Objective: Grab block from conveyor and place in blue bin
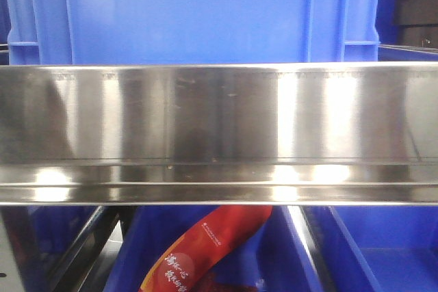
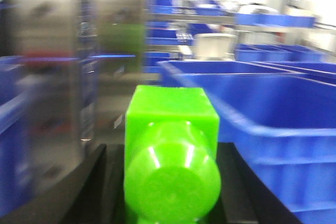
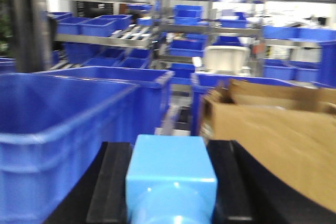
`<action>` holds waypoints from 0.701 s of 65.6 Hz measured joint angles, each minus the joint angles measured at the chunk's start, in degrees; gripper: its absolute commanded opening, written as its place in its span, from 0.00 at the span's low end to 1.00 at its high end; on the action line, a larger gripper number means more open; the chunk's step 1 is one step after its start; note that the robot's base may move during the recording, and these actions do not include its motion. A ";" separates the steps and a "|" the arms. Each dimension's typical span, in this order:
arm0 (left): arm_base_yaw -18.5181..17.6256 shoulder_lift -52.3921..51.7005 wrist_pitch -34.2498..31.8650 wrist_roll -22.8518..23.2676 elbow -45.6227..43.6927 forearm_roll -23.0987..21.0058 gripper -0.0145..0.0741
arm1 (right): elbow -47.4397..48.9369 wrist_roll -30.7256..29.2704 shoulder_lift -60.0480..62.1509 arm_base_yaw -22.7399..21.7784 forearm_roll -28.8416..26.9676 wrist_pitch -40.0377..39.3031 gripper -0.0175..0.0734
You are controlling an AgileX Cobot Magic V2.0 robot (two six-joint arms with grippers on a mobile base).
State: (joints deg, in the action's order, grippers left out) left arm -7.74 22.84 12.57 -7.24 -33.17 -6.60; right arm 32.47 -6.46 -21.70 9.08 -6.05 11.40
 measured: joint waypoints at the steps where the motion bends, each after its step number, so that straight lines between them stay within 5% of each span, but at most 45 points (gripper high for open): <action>1: -0.75 0.63 0.00 -0.16 -0.49 0.42 0.04 | 0.48 0.00 -0.62 0.22 0.00 0.00 0.01; 22: -15.40 20.41 0.77 -0.51 -14.61 2.86 0.04 | 12.61 0.00 -18.43 12.56 -0.33 -1.82 0.01; 46: -19.58 46.88 1.04 -0.62 -34.77 -2.18 0.05 | 27.89 0.00 -41.93 19.57 -0.66 -5.71 0.03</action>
State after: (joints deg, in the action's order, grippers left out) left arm -27.32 69.72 13.61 -7.86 -67.94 -8.78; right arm 60.36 -6.46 -63.63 28.65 -6.71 5.68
